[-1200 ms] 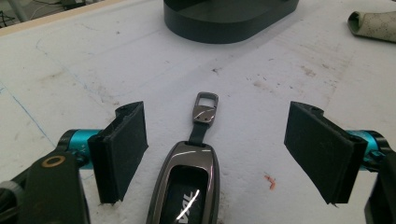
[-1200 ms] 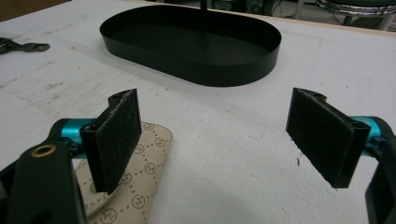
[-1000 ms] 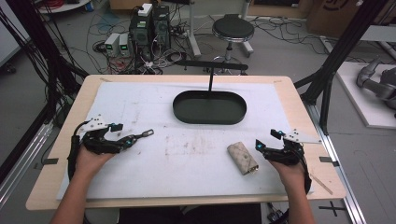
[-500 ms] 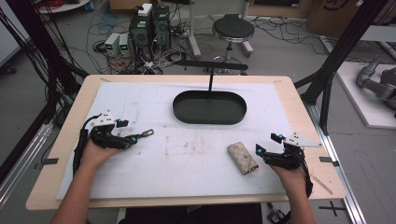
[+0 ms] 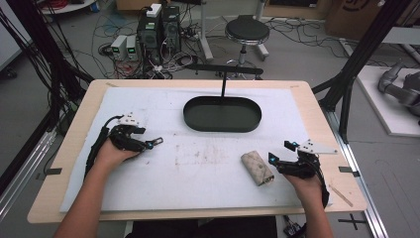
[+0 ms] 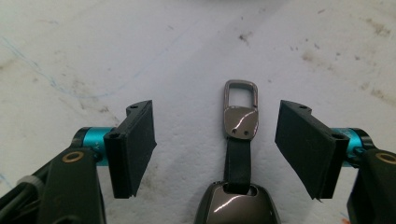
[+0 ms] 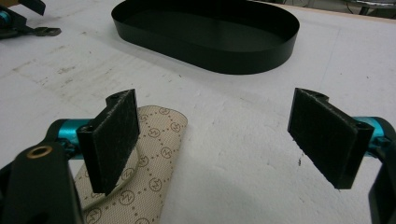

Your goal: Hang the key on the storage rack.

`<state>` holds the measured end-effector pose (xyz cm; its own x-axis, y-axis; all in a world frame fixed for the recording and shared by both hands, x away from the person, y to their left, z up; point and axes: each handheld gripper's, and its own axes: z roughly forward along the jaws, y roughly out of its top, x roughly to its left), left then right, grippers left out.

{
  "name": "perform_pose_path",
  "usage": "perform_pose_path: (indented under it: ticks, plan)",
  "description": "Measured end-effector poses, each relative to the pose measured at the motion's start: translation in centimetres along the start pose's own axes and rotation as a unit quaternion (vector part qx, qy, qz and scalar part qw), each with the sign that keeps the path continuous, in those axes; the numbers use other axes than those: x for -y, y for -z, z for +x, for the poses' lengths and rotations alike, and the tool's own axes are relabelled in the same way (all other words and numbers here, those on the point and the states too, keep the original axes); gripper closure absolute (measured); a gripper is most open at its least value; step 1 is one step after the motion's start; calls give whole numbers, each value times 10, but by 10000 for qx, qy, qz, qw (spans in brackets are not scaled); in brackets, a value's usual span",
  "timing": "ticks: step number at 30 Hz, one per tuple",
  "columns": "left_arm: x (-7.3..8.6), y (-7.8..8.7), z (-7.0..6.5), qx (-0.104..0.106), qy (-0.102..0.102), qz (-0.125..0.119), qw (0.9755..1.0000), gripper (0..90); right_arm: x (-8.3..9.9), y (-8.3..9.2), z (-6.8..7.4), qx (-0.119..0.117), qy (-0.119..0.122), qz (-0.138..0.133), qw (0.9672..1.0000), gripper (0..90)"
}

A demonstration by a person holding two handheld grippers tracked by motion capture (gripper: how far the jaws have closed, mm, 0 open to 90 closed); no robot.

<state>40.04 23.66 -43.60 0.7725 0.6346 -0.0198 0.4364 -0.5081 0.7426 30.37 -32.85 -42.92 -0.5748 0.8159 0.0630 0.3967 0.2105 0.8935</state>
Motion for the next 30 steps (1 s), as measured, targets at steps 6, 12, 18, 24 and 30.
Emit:
perform_pose_path:
  ticks: [6, 12, 18, 24, 30]
  plan:
    - [2, -7, -3, -26, -86, 375, 9993, 366, 1, 0, 0, 13, -8, 11, 10000, 174]
    - [4, -1, -8, 64, -302, 404, 9987, 604, 2, 0, -2, 23, -64, 43, 10000, 174]
    - [9, 0, -14, 120, -462, 247, 9986, 794, 2, -2, -2, 22, -91, 59, 9999, 174]
    - [9, 2, -17, 60, -522, 205, 9984, 824, 2, -2, 0, 7, -103, 68, 9999, 174]
    - [5, 10, -19, 34, -556, -37, 9984, 842, 1, -2, -1, 23, -92, 45, 9999, 174]
